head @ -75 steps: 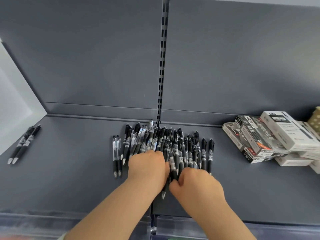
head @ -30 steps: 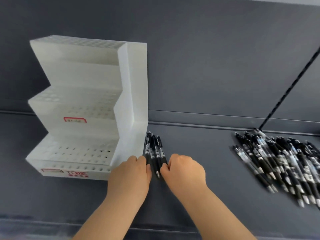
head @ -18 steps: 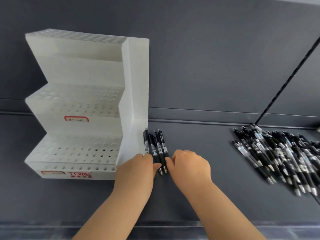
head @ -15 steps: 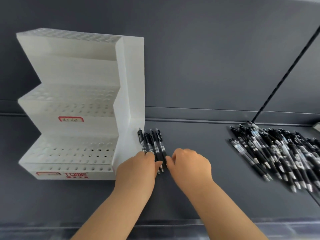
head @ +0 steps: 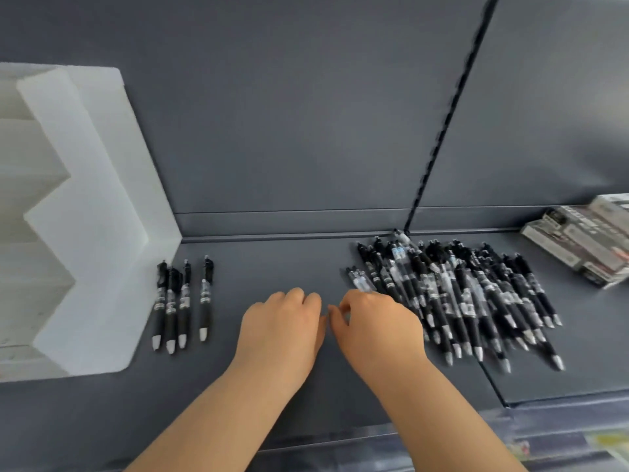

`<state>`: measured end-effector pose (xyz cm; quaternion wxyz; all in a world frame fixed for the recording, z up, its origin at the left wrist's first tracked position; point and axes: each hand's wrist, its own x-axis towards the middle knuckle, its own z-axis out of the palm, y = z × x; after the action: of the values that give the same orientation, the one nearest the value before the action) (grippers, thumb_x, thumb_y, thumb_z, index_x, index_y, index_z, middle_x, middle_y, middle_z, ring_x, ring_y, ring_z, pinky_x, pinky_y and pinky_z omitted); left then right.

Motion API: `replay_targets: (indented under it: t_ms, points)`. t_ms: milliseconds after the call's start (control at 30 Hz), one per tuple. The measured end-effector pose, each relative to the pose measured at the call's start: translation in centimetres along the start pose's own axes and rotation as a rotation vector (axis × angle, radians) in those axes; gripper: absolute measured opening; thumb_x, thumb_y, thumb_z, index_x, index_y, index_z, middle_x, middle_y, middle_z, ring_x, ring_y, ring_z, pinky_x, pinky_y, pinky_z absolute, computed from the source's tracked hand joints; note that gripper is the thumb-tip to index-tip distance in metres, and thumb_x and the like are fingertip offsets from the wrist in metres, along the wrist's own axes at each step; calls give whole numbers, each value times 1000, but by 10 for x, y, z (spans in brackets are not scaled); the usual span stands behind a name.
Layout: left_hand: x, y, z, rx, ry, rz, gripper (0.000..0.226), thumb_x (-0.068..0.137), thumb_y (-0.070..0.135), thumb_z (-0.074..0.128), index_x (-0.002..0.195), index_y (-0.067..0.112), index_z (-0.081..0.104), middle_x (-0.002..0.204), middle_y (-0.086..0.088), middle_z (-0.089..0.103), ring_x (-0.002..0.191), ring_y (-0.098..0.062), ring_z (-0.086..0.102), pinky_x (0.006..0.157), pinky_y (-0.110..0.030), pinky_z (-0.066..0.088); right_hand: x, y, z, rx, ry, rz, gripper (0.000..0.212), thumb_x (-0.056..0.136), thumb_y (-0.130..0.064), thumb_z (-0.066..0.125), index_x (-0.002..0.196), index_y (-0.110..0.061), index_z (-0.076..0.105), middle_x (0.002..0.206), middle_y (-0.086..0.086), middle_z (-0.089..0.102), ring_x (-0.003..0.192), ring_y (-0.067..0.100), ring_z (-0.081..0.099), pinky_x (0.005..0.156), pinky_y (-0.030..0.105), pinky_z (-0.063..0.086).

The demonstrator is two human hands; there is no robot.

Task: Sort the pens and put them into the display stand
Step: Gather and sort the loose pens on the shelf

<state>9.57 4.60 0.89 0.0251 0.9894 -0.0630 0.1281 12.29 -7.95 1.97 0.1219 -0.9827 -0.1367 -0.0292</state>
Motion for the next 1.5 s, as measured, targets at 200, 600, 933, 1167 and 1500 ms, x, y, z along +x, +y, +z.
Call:
replay_targets:
  t_ms: [200,600,933,1167,1500]
  points:
    - [39,106,16,-30,-27,38,25,71,35,76,64,21,56,59,5,53,50,-17,55,43,-26,25,-6,113,-29,10,23,35,33,97,-46,35,94,-22,57,85,-5,62,72,17,60,56,26,44]
    - [73,217,30,-53,28,-95,18,70,28,73,67,18,58,57,7,51,41,-13,49,36,-25,28,-11,252,-55,48,-2,86,31,95,-46,39,81,-23,53,74,-6,57,66,19,54,53,24,38]
    - [74,249,25,-1,-15,-170,32,97,45,28,100,25,53,96,10,52,85,-10,56,63,-24,40,-10,275,-57,41,-116,59,32,93,-49,41,81,-21,52,77,-4,59,69,20,56,58,25,42]
    - [91,263,32,106,-184,-259,41,98,48,24,108,20,53,106,4,49,95,-16,54,62,-28,35,-18,279,-59,17,-173,53,35,90,-55,43,85,-21,52,79,-5,58,67,18,53,59,25,43]
    - [94,265,31,36,-177,-308,40,98,44,25,107,20,56,104,6,50,96,-14,53,63,-26,33,-20,286,-59,251,-336,151,39,91,-46,50,80,-10,62,79,5,64,70,21,58,61,27,46]
